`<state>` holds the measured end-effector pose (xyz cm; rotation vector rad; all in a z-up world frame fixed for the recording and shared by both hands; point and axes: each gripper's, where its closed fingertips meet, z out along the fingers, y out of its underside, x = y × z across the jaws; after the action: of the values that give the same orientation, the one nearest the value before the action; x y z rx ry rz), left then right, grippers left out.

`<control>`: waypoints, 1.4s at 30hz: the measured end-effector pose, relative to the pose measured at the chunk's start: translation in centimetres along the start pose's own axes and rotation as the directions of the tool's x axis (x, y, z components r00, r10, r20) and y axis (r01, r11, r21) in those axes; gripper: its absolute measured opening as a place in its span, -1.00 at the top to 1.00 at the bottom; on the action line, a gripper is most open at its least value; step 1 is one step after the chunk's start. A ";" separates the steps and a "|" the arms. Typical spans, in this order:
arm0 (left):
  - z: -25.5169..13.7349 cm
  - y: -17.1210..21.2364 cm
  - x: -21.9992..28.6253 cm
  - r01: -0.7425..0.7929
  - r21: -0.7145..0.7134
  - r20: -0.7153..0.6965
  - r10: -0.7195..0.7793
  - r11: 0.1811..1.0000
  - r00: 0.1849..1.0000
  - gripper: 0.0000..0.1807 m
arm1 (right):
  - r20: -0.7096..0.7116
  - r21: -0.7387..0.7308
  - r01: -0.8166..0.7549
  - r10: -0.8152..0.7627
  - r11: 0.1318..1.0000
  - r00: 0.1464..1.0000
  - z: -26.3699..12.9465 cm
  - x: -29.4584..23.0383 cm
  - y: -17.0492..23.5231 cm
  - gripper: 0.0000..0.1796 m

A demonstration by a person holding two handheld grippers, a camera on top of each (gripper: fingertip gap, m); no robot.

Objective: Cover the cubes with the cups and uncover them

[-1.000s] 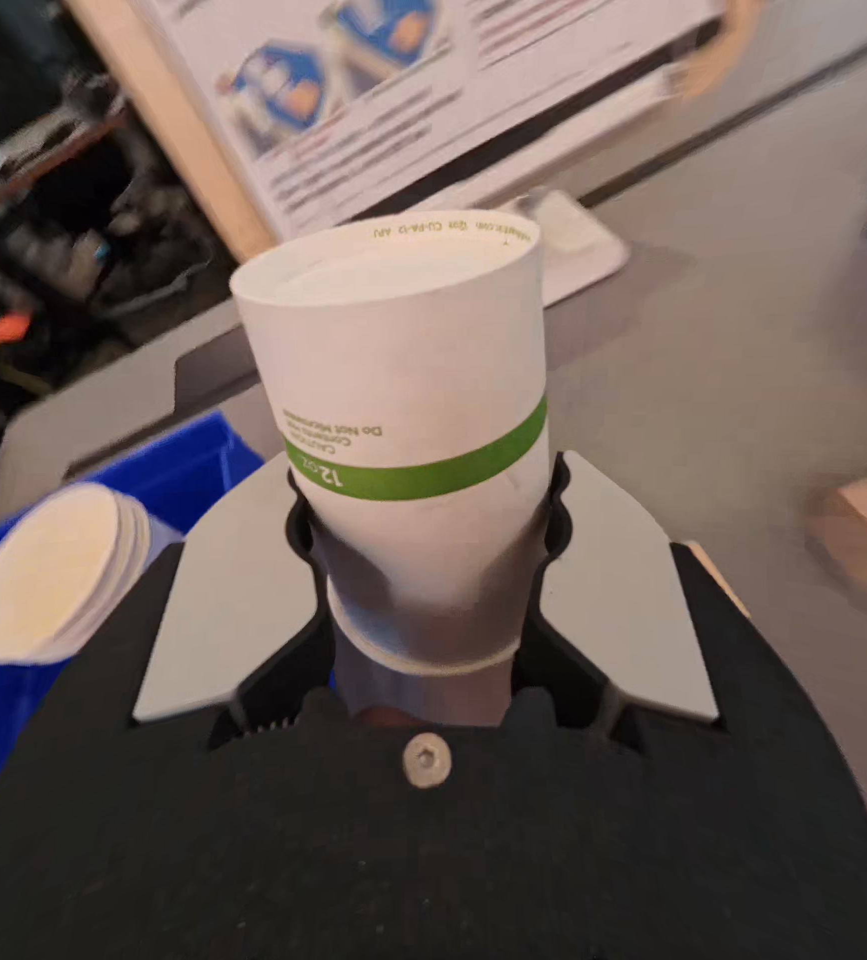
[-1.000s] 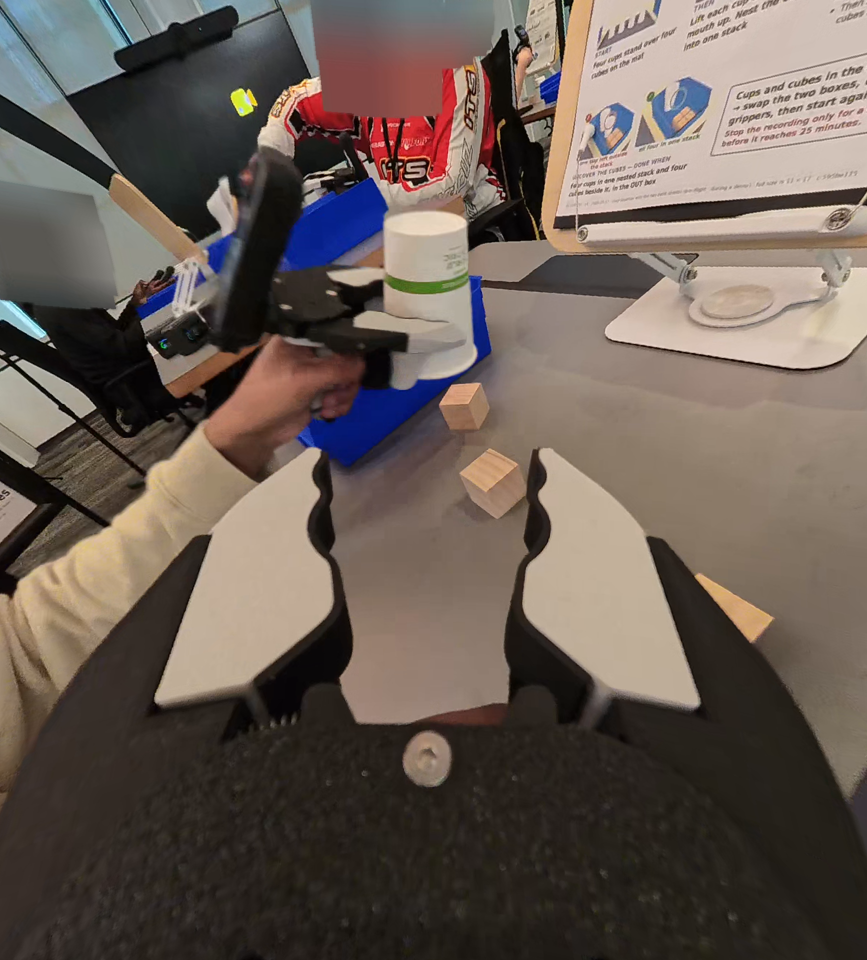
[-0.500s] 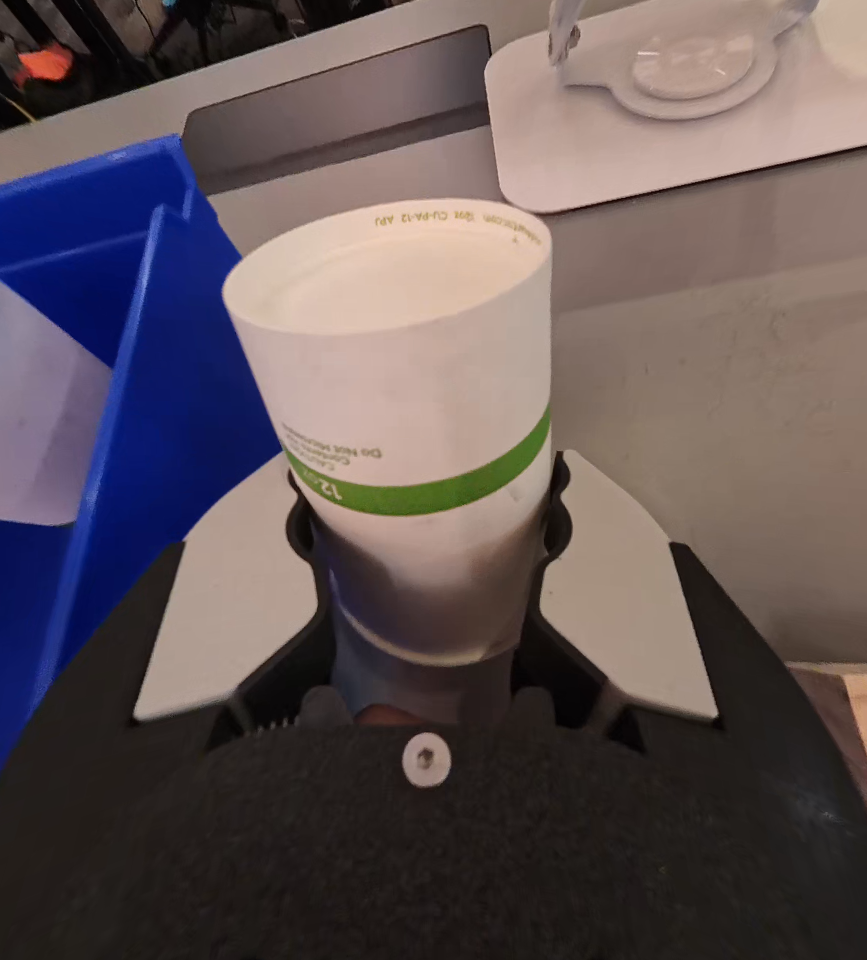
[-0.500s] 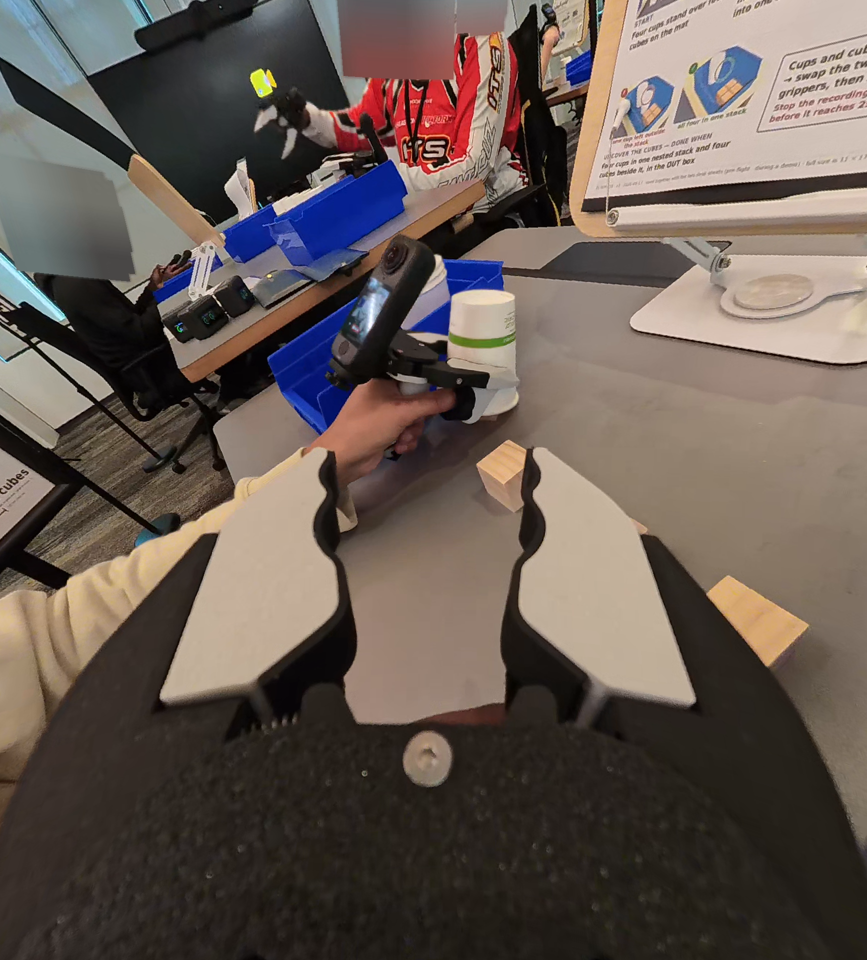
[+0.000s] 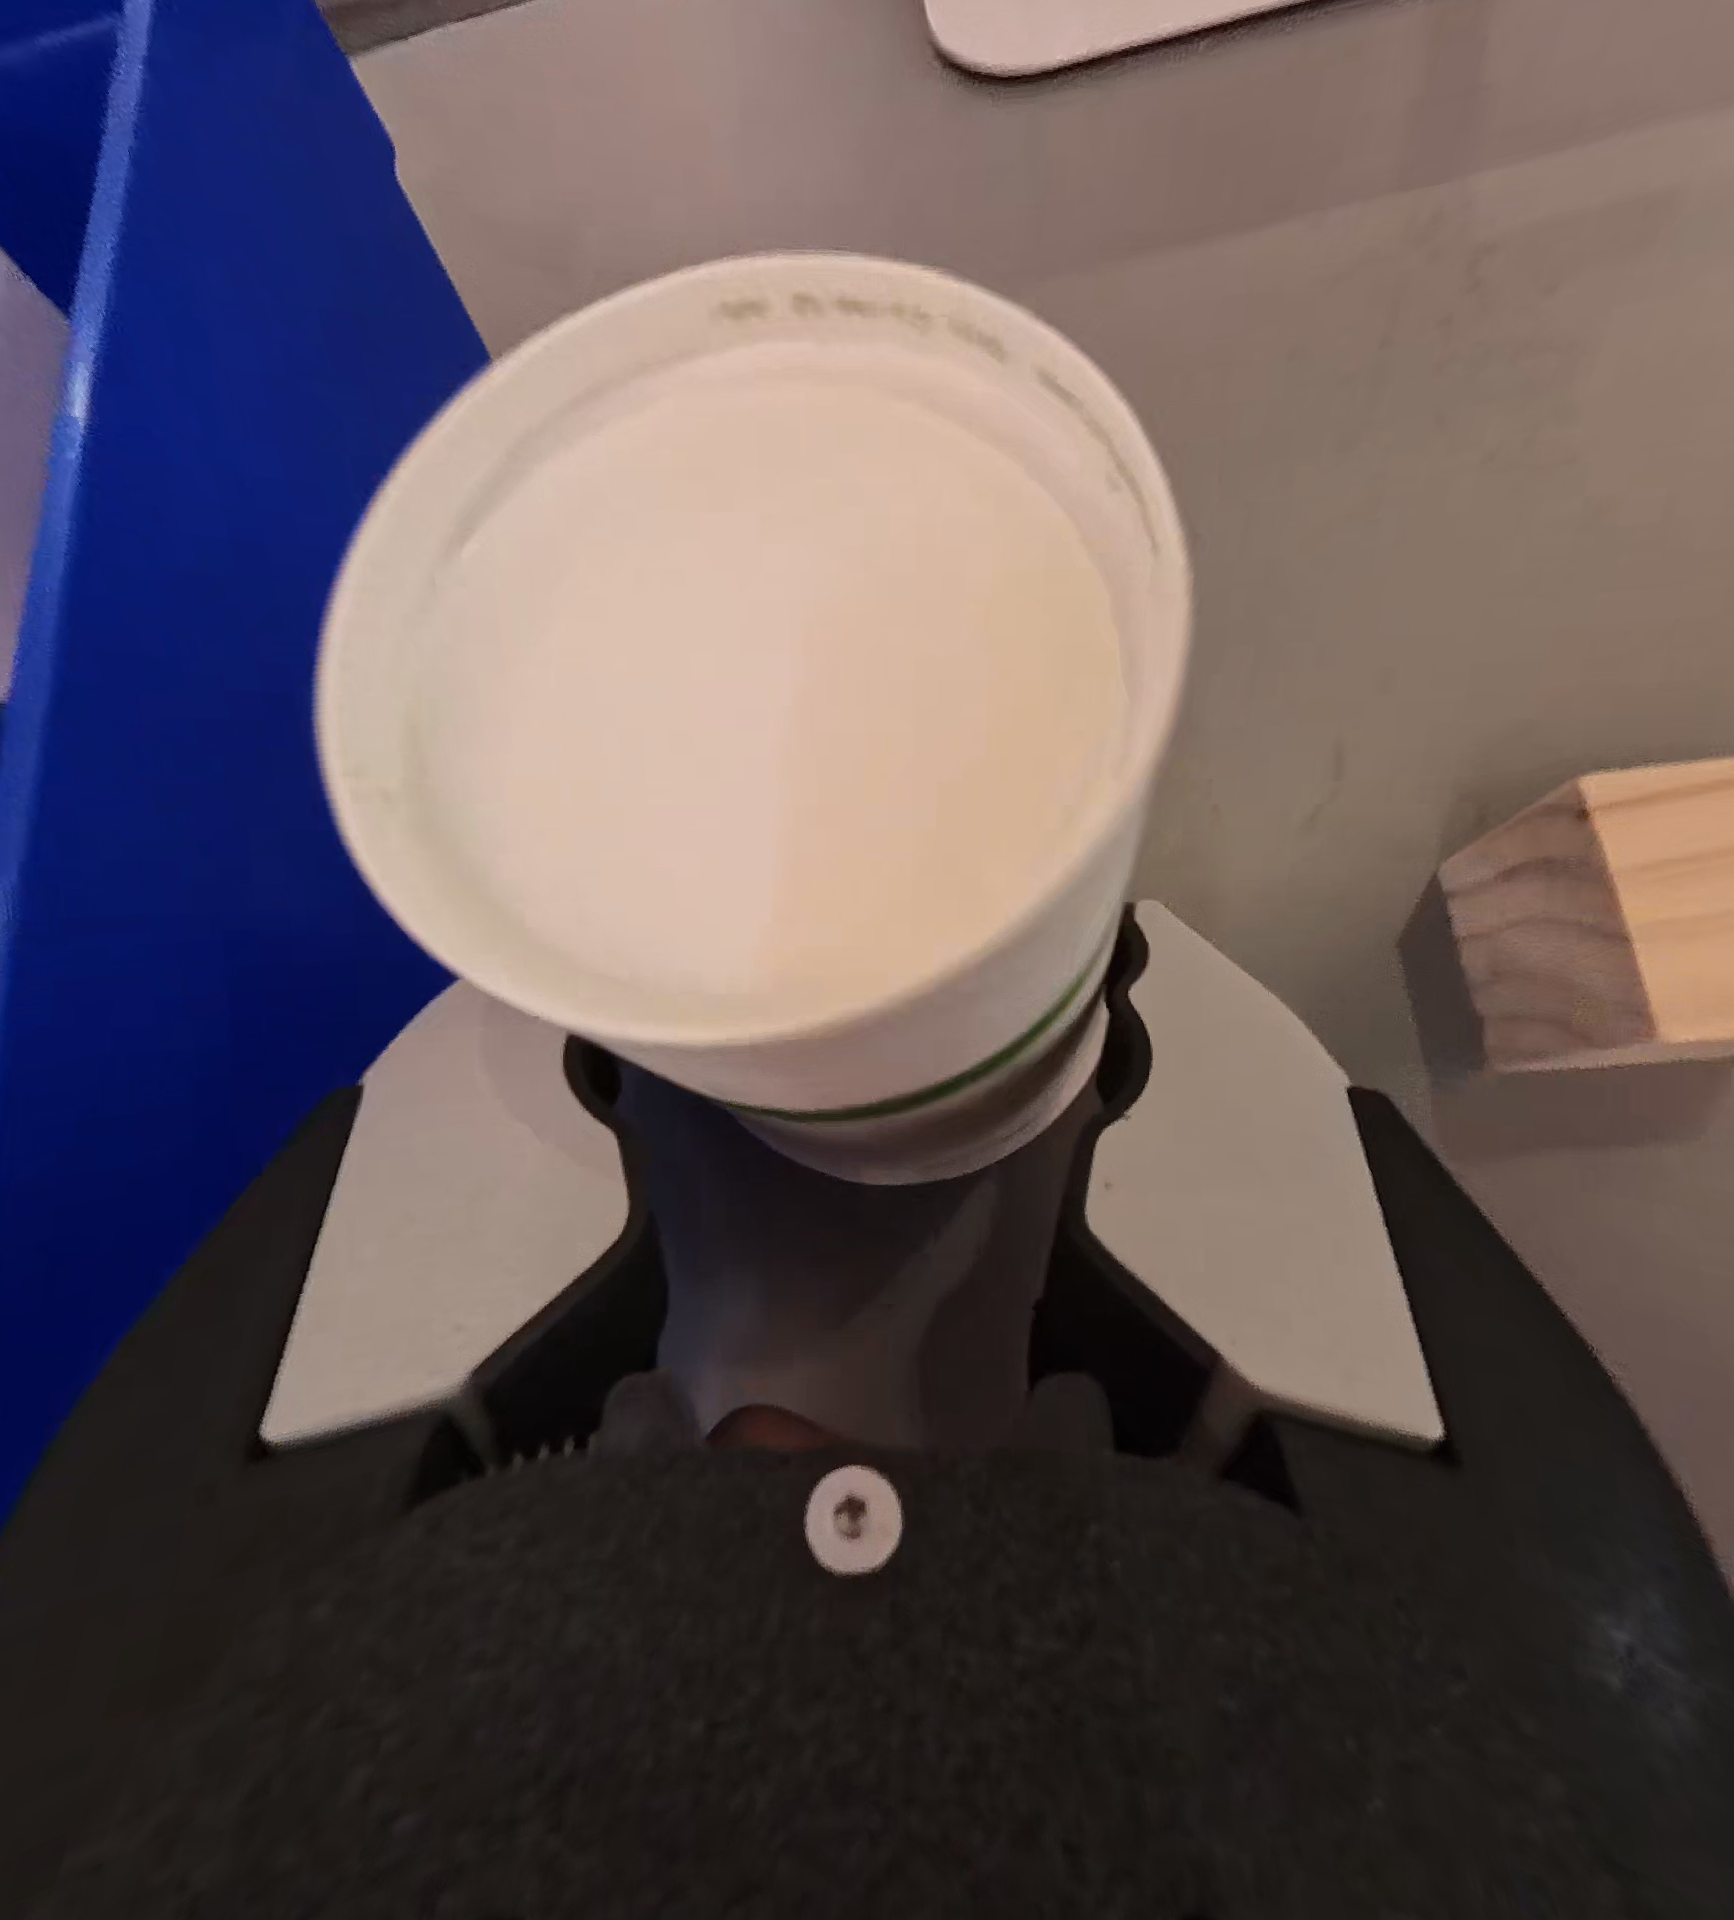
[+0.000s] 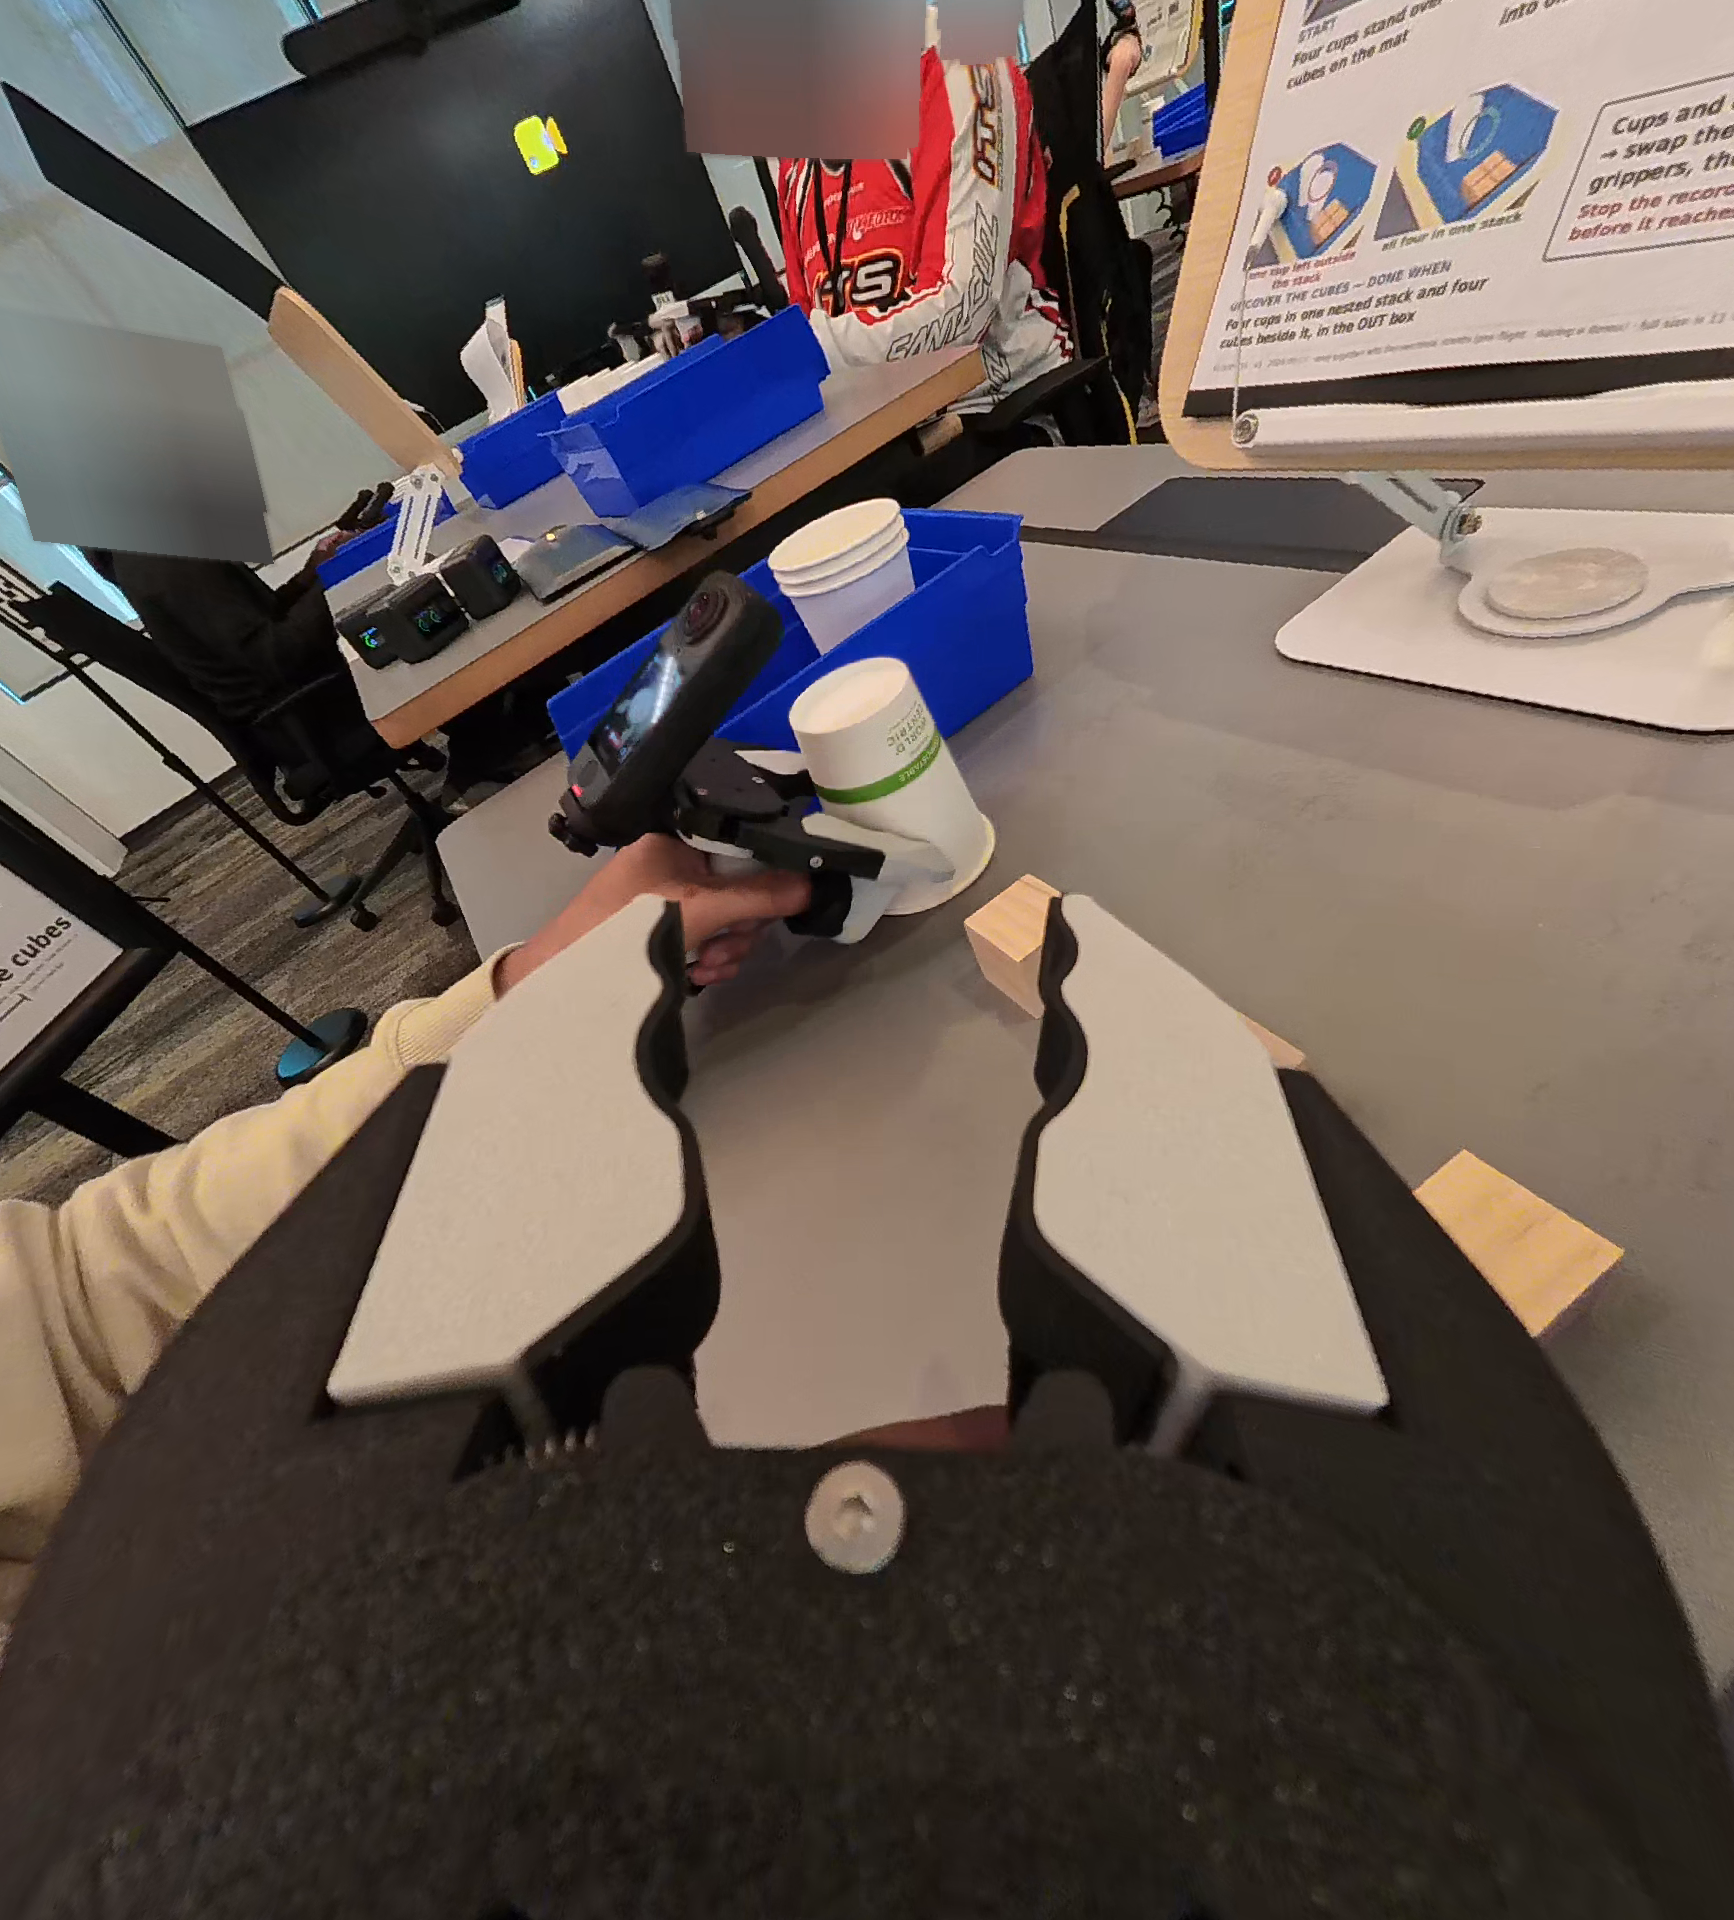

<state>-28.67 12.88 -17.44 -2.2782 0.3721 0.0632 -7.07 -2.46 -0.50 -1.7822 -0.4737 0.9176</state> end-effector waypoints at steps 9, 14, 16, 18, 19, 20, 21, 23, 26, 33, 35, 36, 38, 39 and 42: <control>-1.7 1.3 1.3 -0.053 0.048 -0.052 0.056 0.997 0.997 -0.01 | -0.002 -0.005 -0.005 0.005 1.000 1.000 -0.1 0.3 0.0 0.28; -7.8 -0.4 1.7 -0.084 0.146 0.000 0.085 0.986 0.996 -0.07 | -0.020 0.006 0.001 -0.001 1.000 1.000 -0.8 0.8 -0.4 0.28; -12.1 -1.5 1.7 -0.089 0.226 0.004 0.090 0.970 0.996 -0.03 | -0.029 0.019 0.001 0.000 1.000 1.000 -1.4 1.1 -0.7 0.28; -17.0 -3.1 1.3 -0.109 0.358 0.021 0.109 0.927 0.994 0.02 | -0.037 0.032 0.003 -0.001 0.999 0.999 -1.8 1.4 -0.8 0.29; -19.4 -3.9 0.8 -0.113 0.427 0.037 0.108 0.897 0.993 0.09 | -0.040 0.033 0.000 0.001 0.999 0.999 -1.9 1.6 -0.7 0.28; -21.4 -4.4 0.2 -0.116 0.485 0.050 0.105 0.867 0.993 0.14 | -0.038 0.034 -0.004 0.005 0.999 0.999 -2.0 1.6 -0.4 0.28; -22.9 -4.5 -0.5 -0.113 0.525 0.057 0.098 0.844 0.994 0.13 | -0.032 0.037 -0.013 0.014 0.999 0.999 -2.0 1.5 0.2 0.29; -24.1 -3.7 -1.6 -0.082 0.539 0.038 0.073 0.838 0.997 0.13 | -0.008 0.045 -0.017 0.017 0.999 1.000 -1.7 0.7 2.2 0.30; -23.2 -1.3 -0.6 0.026 0.515 -0.115 0.039 0.857 0.993 0.17 | -0.062 0.029 0.100 -0.098 0.995 0.993 -0.4 0.0 5.5 0.31; -17.4 5.0 1.5 -0.024 0.310 -0.213 0.094 0.951 0.973 0.18 | -0.041 -0.039 0.153 -0.154 0.987 0.987 1.7 -2.1 10.7 0.35; -16.9 5.6 2.2 -0.023 0.262 -0.279 0.099 0.965 0.955 0.18 | -0.033 -0.025 0.150 -0.151 0.988 0.988 1.9 -2.2 11.0 0.36; -16.9 5.6 2.5 -0.027 0.244 -0.317 0.106 0.970 0.943 0.19 | -0.029 -0.030 0.148 -0.149 0.988 0.988 2.1 -2.1 11.1 0.37; -16.9 4.4 1.6 -0.125 0.230 -0.317 0.196 0.965 0.928 0.24 | -0.006 -0.055 0.143 -0.144 0.988 0.990 2.3 -2.2 11.5 0.36; -16.9 2.8 -0.1 -0.221 0.236 -0.241 0.277 0.946 0.930 0.26 | -0.003 -0.055 0.148 -0.148 0.987 0.989 2.3 -2.3 11.6 0.36; -16.1 -2.3 -5.9 -0.510 0.124 -0.061 0.519 0.851 0.853 0.27 | 0.016 -0.066 0.161 -0.160 0.985 0.987 2.6 -2.3 11.8 0.37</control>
<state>-34.80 3.89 -3.97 -2.0236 1.0091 0.2083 -11.70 -7.13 -10.93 -1.7712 -0.6518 0.8078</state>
